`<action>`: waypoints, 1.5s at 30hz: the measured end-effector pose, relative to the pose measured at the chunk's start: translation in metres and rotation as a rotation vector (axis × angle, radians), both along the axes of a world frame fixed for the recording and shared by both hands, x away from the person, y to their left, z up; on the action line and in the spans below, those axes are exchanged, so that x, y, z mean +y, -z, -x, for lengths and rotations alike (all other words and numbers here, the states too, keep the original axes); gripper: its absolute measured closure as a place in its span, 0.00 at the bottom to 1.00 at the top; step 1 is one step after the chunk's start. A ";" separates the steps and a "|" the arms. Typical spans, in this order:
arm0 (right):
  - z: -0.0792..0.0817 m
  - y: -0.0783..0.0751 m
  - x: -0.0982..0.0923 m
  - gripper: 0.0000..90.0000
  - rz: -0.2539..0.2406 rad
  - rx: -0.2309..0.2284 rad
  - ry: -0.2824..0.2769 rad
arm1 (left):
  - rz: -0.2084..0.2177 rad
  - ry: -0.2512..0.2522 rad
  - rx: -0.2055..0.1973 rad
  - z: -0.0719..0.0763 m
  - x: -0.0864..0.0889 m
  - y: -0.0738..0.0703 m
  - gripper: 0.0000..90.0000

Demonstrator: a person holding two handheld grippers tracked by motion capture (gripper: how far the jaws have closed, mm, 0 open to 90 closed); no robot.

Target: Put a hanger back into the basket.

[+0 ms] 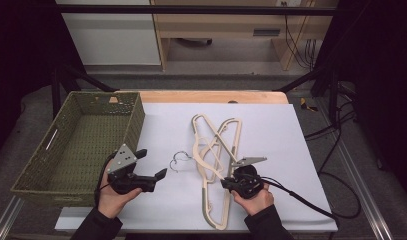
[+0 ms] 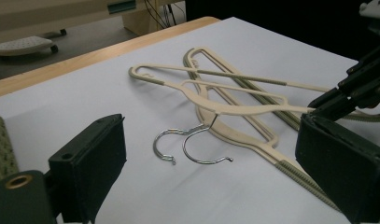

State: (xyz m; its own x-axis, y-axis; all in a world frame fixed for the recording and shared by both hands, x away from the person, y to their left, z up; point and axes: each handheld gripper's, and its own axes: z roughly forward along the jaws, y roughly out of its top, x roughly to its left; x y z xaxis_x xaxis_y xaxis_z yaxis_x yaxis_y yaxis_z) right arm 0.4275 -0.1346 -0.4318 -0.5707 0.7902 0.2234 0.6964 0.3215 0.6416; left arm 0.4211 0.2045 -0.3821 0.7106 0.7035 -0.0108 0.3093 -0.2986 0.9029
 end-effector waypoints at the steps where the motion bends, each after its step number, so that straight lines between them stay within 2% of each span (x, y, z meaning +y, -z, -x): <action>1: 0.000 -0.002 -0.002 0.90 -0.005 -0.013 -0.010 | -0.001 0.004 0.003 0.000 -0.002 0.001 0.09; 3: 0.002 -0.008 -0.005 0.89 -0.030 -0.019 -0.012 | -0.005 0.013 0.010 -0.001 -0.005 0.004 0.09; 9: 0.003 -0.013 -0.008 0.90 -0.049 -0.022 -0.014 | -0.010 0.030 0.021 -0.005 -0.008 0.008 0.09; 11: 0.003 -0.013 -0.008 0.90 -0.052 -0.023 -0.017 | -0.018 0.037 0.021 -0.007 -0.009 0.008 0.12; 13: 0.004 -0.013 -0.007 0.90 -0.049 -0.023 -0.021 | -0.027 0.043 0.024 -0.014 -0.013 0.008 0.17; 14: 0.004 -0.013 -0.008 0.89 -0.049 -0.031 -0.027 | -0.029 0.058 0.037 -0.023 -0.020 0.008 0.20; 15: 0.004 -0.012 -0.008 0.89 -0.043 -0.034 -0.029 | -0.029 0.058 0.037 -0.023 -0.020 0.008 0.21; 20: 0.006 -0.013 -0.008 0.90 -0.043 -0.035 -0.034 | -0.103 0.101 0.076 -0.045 -0.043 0.011 0.28; 23: 0.007 -0.012 -0.008 0.89 -0.034 -0.049 -0.053 | -0.120 0.130 0.123 -0.058 -0.053 0.018 0.38; 25: 0.007 -0.012 -0.009 0.89 -0.029 -0.050 -0.055 | -0.137 0.148 0.159 -0.064 -0.059 0.024 0.40; 27: 0.008 -0.012 -0.008 0.89 -0.022 -0.053 -0.059 | -0.165 0.176 0.193 -0.069 -0.063 0.030 0.46; 28: 0.008 -0.012 -0.008 0.89 -0.022 -0.053 -0.059 | -0.187 0.183 0.205 -0.071 -0.065 0.033 0.46; 29: 0.008 -0.011 -0.008 0.89 -0.016 -0.054 -0.061 | -0.215 0.197 0.214 -0.074 -0.068 0.037 0.52; 32: 0.009 -0.011 -0.008 0.89 -0.010 -0.060 -0.073 | -0.232 0.213 0.226 -0.076 -0.069 0.040 0.60; 33: 0.009 -0.011 -0.008 0.89 -0.010 -0.060 -0.073 | -0.243 0.222 0.226 -0.077 -0.070 0.041 0.60; 35: 0.009 -0.010 -0.007 0.89 -0.010 -0.057 -0.079 | -0.248 0.232 0.230 -0.079 -0.071 0.043 0.70; 36: 0.009 -0.010 -0.007 0.89 -0.010 -0.057 -0.079 | -0.253 0.236 0.231 -0.079 -0.071 0.043 0.70; 38: 0.010 -0.010 -0.007 0.89 -0.012 -0.061 -0.081 | -0.272 0.252 0.235 -0.079 -0.073 0.045 0.80; 40: 0.010 -0.010 -0.007 0.89 -0.010 -0.062 -0.088 | -0.296 0.269 0.238 -0.078 -0.074 0.046 0.83; 43: 0.011 -0.010 -0.008 0.89 -0.004 -0.063 -0.106 | -0.355 0.295 0.208 -0.074 -0.075 0.044 0.90; 45: 0.011 -0.010 -0.007 0.89 0.000 -0.058 -0.112 | -0.363 0.299 0.204 -0.072 -0.075 0.044 0.92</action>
